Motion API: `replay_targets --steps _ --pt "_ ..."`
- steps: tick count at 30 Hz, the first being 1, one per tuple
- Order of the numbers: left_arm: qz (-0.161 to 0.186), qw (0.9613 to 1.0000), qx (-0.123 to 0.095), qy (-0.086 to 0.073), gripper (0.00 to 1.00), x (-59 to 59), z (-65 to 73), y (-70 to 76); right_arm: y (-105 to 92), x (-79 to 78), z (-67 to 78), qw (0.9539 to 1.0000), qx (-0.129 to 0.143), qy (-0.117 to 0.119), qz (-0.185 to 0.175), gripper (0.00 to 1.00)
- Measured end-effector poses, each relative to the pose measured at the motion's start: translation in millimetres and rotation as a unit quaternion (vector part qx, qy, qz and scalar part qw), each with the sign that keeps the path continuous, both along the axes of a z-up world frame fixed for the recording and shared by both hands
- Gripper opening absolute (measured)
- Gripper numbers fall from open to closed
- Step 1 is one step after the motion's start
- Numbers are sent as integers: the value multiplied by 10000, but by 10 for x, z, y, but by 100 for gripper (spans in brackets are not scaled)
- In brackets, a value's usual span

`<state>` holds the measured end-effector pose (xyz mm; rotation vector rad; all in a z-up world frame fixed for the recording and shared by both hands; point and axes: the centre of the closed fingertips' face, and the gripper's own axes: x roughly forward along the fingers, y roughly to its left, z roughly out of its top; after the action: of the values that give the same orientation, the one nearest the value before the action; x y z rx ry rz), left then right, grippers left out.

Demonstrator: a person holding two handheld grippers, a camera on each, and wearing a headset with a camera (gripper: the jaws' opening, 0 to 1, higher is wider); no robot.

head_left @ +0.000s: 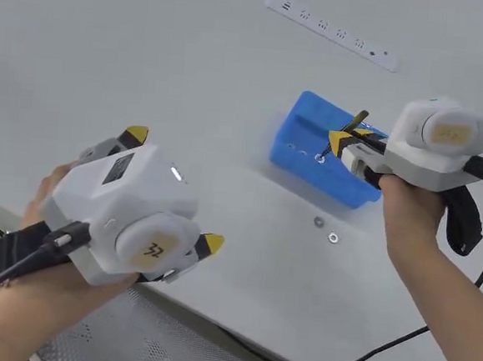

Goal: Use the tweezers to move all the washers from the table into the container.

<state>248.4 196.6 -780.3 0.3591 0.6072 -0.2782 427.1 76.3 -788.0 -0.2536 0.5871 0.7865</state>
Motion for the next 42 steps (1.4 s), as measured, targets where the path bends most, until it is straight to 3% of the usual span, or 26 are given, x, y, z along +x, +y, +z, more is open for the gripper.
replay_targets --steps 13,19,34,42 --pt "10 10000 12 33 93 -1 -12 1 39 37 -162 9999 -66 133 -35 4" --pt "10 10000 33 50 93 -6 -18 4 48 39 -161 9998 30 156 -120 4" --pt "-28 9999 75 60 92 -13 -29 -3 32 41 -182 9999 -58 133 -44 5" --pt "-30 9999 91 47 93 -18 -24 4 60 -9 45 9999 80 -56 49 5"
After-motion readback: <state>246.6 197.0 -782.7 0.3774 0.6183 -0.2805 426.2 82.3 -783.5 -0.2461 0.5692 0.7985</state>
